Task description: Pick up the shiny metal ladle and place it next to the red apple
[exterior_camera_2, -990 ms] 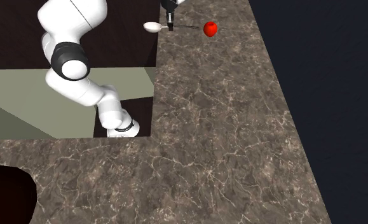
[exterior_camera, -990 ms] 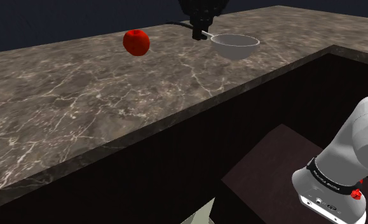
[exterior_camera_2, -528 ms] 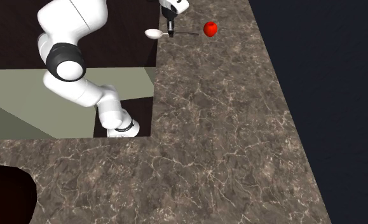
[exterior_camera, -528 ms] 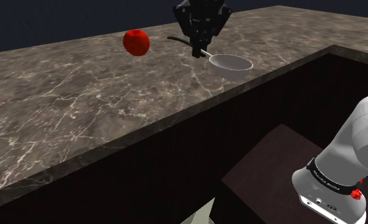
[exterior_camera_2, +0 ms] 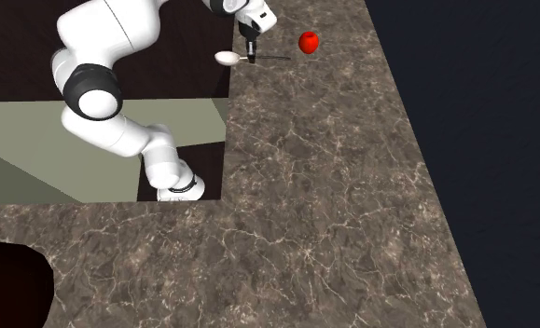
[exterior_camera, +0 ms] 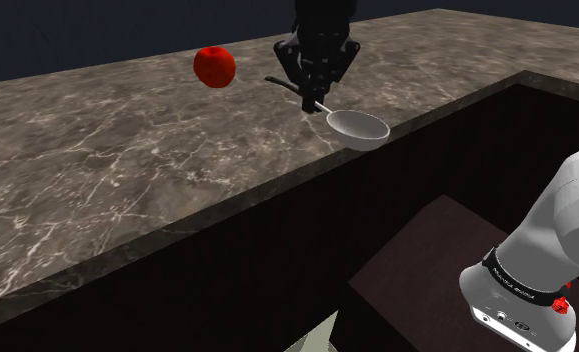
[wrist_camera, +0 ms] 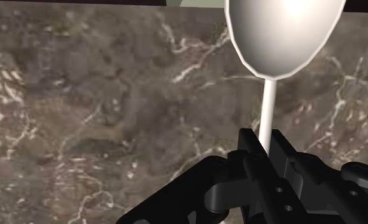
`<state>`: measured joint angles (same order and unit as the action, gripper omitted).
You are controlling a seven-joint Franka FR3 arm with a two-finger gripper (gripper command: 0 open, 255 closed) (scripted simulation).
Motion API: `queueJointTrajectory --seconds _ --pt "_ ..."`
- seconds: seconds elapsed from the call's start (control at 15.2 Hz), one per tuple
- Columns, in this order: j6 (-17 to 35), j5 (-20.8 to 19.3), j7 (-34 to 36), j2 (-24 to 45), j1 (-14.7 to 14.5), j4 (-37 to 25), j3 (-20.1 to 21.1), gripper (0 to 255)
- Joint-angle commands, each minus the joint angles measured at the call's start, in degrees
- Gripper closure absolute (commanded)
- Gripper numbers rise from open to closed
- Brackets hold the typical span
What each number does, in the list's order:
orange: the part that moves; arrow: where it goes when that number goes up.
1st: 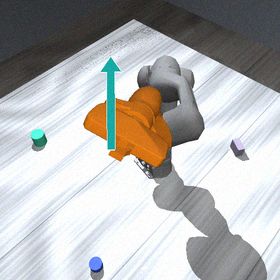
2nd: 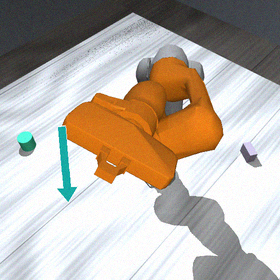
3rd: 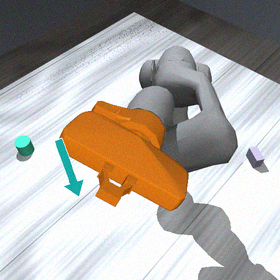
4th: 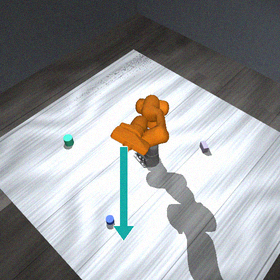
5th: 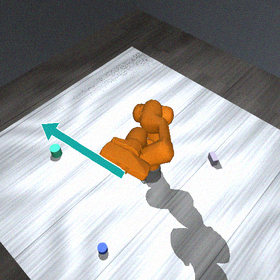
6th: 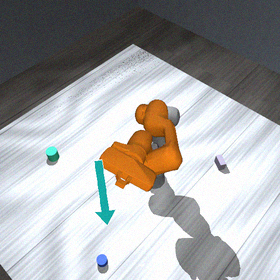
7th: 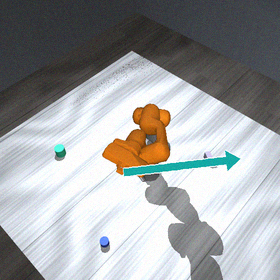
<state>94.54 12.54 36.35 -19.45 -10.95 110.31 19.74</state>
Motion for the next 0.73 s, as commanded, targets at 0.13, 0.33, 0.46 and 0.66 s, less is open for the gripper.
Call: queueJointTrajectory --seconds 0.13,0.33,0.46,0.66 --pt "0.2 0.0 0.0 0.0 0.0 0.1 0.0 255" --pt "0.2 0.0 0.0 0.0 0.0 0.1 0.0 255" --pt "0.2 0.0 0.0 0.0 0.0 0.1 0.0 0" --pt "0.2 0.0 0.0 0.0 0.0 0.1 0.0 0"
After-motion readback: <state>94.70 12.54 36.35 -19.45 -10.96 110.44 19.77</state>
